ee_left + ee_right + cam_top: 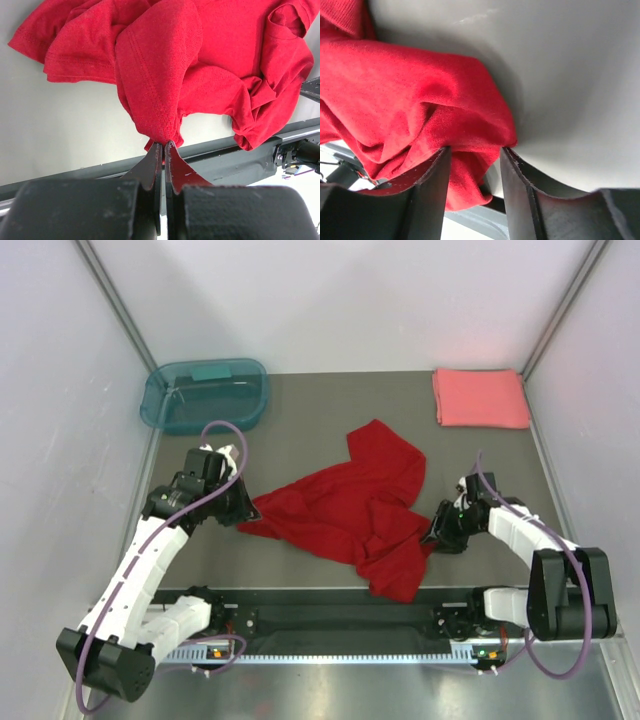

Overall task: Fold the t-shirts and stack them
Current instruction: Flatten the tshirt out

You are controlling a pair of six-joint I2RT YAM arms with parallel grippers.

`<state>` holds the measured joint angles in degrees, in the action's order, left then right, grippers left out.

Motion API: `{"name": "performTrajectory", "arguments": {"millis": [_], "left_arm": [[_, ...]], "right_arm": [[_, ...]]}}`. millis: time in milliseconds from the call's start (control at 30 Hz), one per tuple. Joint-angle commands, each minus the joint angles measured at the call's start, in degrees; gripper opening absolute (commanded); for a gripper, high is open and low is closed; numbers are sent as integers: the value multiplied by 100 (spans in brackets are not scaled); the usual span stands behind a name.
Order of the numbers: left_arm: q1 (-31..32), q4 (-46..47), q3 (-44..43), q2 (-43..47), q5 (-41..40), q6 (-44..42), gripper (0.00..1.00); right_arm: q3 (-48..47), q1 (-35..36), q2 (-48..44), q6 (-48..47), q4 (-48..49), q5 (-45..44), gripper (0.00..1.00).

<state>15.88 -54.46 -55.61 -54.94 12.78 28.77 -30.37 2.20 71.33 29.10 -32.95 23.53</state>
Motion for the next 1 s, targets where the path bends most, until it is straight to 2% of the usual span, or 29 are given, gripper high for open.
{"name": "performTrajectory", "arguments": {"millis": [0,167,267,300,333,433,467,533,700,767,833,867,900,967], "left_arm": [[-32,75,-160,-8,14,-30,0],[-32,128,-169,-35,15,-3,0],[-32,146,-178,-52,32,-3,0],[-32,146,-195,-52,41,-12,0],[-32,146,-213,-70,23,-12,0],[-32,163,-318,-78,6,-39,0],[-41,163,-405,-87,-20,-39,0],[-50,120,-651,-114,-38,-39,0],[-85,6,-1258,-70,-327,5,0],[-94,32,-1477,35,-468,49,0],[-102,32,-1557,97,-670,93,0],[-111,5,-1558,71,-697,93,0],[-120,-47,-1540,36,-732,102,0],[-138,-222,-1435,-61,-733,146,0]], "right_arm": [[-13,228,144,-19,210,-85,45],[-4,413,285,166,263,-550,41],[-100,457,364,114,281,-876,19],[-283,474,338,70,219,-1033,5],[-416,501,303,34,-25,-1130,1],[-1066,589,40,-150,-448,-1482,0],[-1302,685,-31,-281,-867,-1613,0],[-2172,825,-233,-440,-1256,-1869,0],[-4445,1853,-418,-818,-2511,-2247,0],[-4871,2239,-444,-932,-2751,-2291,0],[-5128,2285,-576,-959,-3128,-2824,0],[-5180,2294,-585,-950,-3391,-3315,0],[-5129,2277,-620,-924,-3559,-4303,0],[-4962,2111,-681,-819,-3754,-4847,0]]}}
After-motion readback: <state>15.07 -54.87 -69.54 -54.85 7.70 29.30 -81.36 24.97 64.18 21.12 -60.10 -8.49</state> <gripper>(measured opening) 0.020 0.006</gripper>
